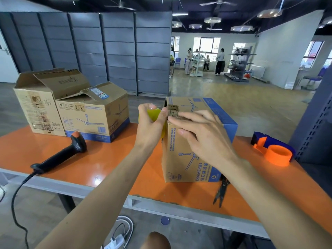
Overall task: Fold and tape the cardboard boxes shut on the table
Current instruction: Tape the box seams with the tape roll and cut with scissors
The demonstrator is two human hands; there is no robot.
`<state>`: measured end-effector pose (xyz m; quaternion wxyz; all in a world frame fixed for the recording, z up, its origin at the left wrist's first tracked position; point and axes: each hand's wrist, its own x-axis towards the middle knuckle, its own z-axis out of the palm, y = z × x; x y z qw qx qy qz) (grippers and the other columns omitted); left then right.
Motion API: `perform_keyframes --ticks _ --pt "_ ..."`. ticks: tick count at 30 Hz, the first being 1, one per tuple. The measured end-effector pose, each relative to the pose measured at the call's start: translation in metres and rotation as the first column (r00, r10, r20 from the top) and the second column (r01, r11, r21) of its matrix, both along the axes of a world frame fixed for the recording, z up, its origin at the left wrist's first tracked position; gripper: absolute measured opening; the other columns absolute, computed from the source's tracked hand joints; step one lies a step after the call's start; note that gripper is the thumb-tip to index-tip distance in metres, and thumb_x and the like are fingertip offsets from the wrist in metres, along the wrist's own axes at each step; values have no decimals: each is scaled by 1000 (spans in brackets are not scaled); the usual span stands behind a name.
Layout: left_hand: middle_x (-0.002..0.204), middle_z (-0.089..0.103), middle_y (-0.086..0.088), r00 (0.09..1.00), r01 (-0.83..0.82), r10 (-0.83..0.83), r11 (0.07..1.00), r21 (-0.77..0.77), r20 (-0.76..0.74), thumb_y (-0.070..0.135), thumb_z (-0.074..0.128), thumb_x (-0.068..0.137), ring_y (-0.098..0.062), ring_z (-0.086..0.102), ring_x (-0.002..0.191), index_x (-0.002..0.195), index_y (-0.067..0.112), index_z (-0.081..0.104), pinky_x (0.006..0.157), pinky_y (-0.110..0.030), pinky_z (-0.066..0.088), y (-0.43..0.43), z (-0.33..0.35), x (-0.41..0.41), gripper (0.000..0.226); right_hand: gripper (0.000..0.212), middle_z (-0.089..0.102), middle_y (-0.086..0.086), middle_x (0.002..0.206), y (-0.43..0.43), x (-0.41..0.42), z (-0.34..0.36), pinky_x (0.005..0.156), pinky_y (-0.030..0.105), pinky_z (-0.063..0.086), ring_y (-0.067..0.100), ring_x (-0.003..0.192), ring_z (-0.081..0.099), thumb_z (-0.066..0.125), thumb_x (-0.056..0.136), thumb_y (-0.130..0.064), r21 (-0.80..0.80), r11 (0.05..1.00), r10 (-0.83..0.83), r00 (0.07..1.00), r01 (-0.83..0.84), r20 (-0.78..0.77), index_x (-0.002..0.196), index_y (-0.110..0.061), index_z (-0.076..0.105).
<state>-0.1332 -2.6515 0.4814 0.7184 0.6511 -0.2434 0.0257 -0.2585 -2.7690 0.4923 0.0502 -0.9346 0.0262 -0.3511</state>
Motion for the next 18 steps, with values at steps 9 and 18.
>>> perform_keyframes --ticks 9,18 --pt "121 60 -11 1000 -15 15 1000 24 6 38 63 99 -26 60 112 119 16 45 95 -48 52 0 -1 2 35 45 54 -20 143 0 -2 3 108 33 25 13 128 39 57 101 -33 -5 1000 10 1000 -10 -27 143 -47 51" --pt "114 56 0 998 -55 53 996 71 26 34 67 96 -3 53 96 116 21 44 72 -27 43 0 2 14 33 83 31 -5 160 -27 -20 16 117 42 14 20 140 16 37 78 -86 101 952 -268 944 291 -190 152 -49 32"
